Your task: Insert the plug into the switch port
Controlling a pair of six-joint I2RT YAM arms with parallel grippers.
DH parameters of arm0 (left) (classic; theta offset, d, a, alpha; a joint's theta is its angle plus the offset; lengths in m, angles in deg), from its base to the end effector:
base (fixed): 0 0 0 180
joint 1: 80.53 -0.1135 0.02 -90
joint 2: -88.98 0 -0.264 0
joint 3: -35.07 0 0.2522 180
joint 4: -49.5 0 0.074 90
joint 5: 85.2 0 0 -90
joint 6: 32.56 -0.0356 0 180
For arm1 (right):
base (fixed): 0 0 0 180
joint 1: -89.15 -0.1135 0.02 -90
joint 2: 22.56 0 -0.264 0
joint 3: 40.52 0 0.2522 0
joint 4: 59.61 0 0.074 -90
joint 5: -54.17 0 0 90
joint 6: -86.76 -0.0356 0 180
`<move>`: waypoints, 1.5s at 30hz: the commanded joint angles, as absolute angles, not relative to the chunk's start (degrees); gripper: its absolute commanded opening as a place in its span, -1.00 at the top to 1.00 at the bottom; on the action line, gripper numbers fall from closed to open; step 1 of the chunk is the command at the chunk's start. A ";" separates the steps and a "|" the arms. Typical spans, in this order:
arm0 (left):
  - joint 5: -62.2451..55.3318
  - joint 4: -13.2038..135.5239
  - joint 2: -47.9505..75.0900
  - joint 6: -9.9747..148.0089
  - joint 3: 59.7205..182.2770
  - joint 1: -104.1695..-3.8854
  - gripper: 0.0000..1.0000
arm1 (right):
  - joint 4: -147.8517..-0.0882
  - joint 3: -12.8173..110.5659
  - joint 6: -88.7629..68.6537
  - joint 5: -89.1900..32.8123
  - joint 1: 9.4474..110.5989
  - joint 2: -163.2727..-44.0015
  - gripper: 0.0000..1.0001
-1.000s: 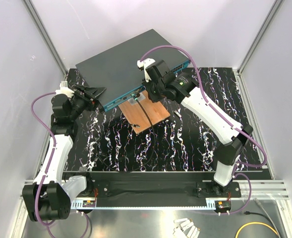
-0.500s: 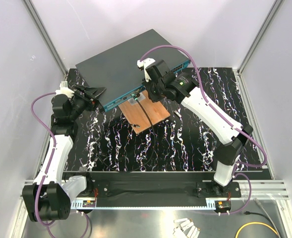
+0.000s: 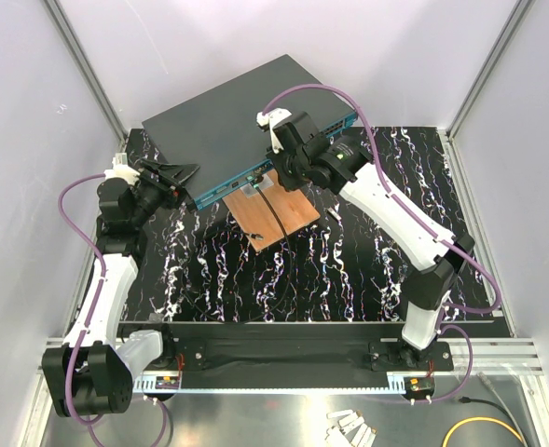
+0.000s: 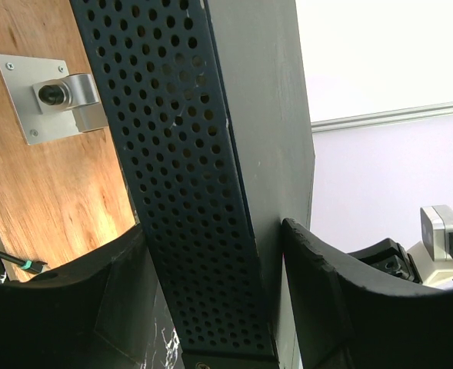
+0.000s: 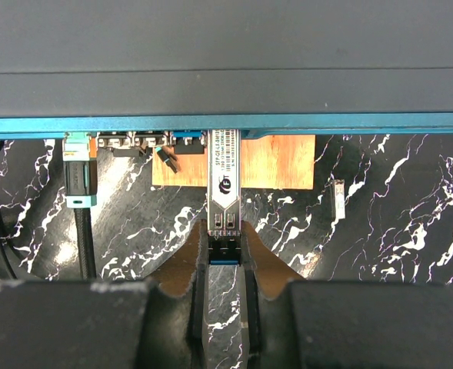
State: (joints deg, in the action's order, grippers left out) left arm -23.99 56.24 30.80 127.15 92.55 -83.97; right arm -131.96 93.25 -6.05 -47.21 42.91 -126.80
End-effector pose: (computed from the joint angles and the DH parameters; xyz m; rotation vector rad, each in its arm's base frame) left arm 0.2379 -0.0029 0.3211 -0.7525 1.7000 -1.2601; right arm 0.2708 0.2727 0.4197 -0.7603 2.1803 0.2090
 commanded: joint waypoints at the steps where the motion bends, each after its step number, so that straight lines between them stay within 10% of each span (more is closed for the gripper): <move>1: -29.12 54.74 31.32 124.59 92.34 -80.88 -0.04 | -130.50 95.76 -5.44 -48.57 42.04 -127.76 1.00; 26: -29.12 54.39 31.32 124.85 91.98 -80.79 -0.02 | -130.77 107.80 -5.09 -46.91 42.13 -134.35 1.00; 45: -29.21 55.62 30.88 124.06 92.86 -80.79 -0.01 | -132.00 94.54 -0.78 -42.77 43.71 -124.08 -0.19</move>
